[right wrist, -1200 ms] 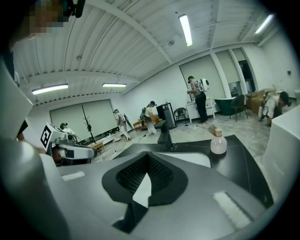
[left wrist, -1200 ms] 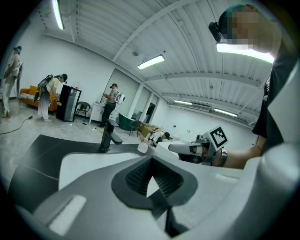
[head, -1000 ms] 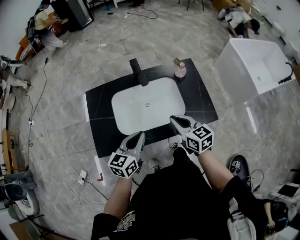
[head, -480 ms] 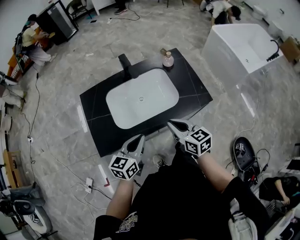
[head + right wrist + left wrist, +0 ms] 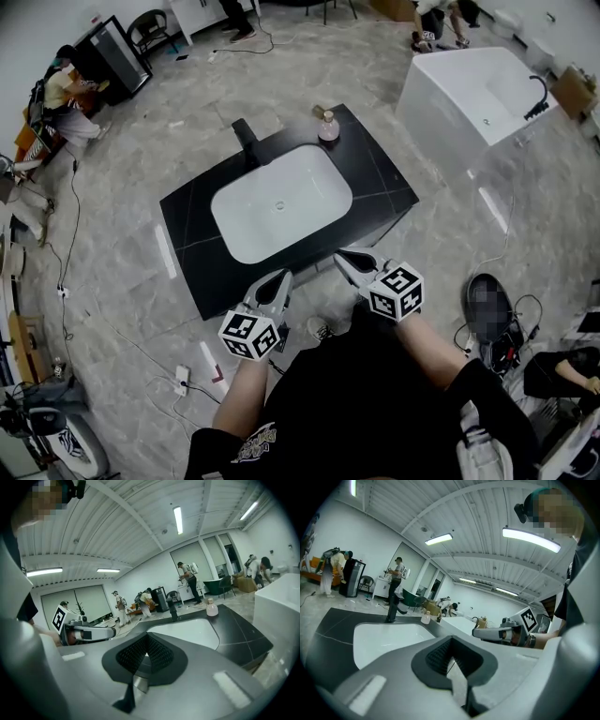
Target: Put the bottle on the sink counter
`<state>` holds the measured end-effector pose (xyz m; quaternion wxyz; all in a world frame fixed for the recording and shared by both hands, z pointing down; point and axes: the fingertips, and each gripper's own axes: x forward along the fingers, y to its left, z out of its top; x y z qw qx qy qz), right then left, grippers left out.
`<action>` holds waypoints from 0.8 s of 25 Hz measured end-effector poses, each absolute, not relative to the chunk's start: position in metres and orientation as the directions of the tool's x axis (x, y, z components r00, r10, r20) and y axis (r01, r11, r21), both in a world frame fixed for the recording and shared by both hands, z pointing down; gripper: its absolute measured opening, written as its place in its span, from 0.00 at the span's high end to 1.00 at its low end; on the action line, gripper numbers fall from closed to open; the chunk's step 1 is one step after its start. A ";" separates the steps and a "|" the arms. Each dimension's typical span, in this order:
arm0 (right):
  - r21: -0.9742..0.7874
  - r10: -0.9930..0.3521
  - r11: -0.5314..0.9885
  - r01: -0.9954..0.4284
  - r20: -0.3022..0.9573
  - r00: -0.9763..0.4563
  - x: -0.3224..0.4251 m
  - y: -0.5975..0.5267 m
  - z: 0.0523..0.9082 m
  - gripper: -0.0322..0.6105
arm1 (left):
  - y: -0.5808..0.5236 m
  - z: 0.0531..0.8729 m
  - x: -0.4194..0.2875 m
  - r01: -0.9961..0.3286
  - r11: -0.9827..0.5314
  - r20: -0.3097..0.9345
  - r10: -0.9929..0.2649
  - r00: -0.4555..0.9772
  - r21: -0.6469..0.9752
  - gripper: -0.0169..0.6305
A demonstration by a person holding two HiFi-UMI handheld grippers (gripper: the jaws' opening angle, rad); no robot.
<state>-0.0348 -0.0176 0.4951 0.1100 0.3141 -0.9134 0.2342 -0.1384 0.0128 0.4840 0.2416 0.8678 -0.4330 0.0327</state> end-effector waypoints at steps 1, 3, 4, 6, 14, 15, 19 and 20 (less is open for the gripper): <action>-0.360 -0.521 0.693 -0.625 0.349 -0.779 -0.035 -0.017 0.495 0.91 | 0.012 0.484 -0.138 -0.766 -0.509 0.266 -0.734 0.624 0.391 0.97; -0.365 -0.514 0.692 -0.622 0.356 -0.780 -0.038 -0.015 0.498 0.91 | 0.013 0.486 -0.140 -0.766 -0.507 0.269 -0.733 0.624 0.395 0.97; -0.366 -0.509 0.693 -0.621 0.361 -0.781 -0.039 -0.013 0.500 0.91 | 0.013 0.487 -0.141 -0.766 -0.505 0.270 -0.733 0.624 0.398 0.97; -0.367 -0.502 0.693 -0.621 0.373 -0.781 -0.040 -0.012 0.504 0.91 | 0.013 0.490 -0.143 -0.766 -0.499 0.273 -0.734 0.622 0.404 0.97; -0.368 -0.493 0.692 -0.620 0.387 -0.779 -0.043 -0.015 0.509 0.91 | 0.010 0.493 -0.147 -0.765 -0.496 0.271 -0.735 0.622 0.410 0.97; -0.368 -0.492 0.694 -0.619 0.385 -0.781 -0.043 -0.015 0.508 0.91 | 0.010 0.492 -0.147 -0.766 -0.496 0.270 -0.736 0.621 0.409 0.97; -0.366 -0.490 0.700 -0.613 0.379 -0.785 -0.045 -0.013 0.506 0.91 | 0.010 0.490 -0.148 -0.770 -0.494 0.266 -0.742 0.615 0.404 0.97; -0.367 -0.490 0.700 -0.613 0.377 -0.786 -0.044 -0.012 0.506 0.91 | 0.011 0.490 -0.148 -0.771 -0.493 0.266 -0.743 0.614 0.403 0.97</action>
